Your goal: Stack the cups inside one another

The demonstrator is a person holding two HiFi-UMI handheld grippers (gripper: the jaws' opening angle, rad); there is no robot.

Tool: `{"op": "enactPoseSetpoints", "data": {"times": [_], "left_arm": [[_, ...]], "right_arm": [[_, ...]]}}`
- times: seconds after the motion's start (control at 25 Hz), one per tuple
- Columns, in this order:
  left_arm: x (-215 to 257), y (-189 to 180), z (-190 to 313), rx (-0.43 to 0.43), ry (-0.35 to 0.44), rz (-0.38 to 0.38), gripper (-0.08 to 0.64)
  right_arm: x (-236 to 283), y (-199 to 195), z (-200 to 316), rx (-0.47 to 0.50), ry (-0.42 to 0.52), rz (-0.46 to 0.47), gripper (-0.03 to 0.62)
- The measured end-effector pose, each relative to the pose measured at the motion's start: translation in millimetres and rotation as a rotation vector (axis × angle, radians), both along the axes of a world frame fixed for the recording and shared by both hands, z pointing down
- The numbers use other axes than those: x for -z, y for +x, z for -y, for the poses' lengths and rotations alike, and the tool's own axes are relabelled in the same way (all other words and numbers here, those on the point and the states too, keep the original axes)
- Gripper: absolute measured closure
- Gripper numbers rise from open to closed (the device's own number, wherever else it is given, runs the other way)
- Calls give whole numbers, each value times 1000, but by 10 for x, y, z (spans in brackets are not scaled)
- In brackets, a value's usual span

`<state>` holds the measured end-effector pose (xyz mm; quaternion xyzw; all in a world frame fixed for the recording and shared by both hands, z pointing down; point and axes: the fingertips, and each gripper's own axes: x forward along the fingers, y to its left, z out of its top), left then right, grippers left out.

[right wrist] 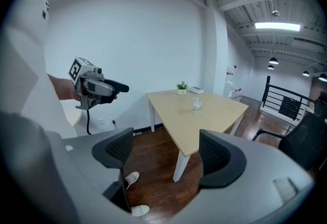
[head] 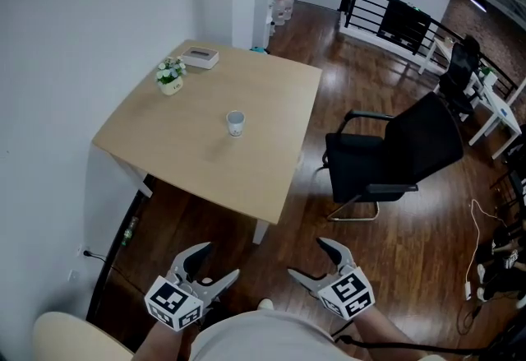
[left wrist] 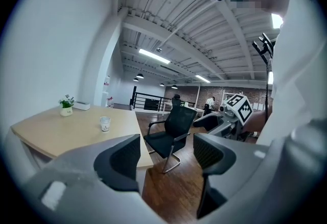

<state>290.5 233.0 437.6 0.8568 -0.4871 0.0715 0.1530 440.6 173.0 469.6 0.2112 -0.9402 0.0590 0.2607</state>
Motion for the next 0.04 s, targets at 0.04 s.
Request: {"op": "enactPoseSetpoints", "data": {"times": [0.04], "left_arm": [[22, 22, -19, 1, 4, 2, 229]], "right_arm": [[9, 10, -13, 4, -1, 1, 193]]}}
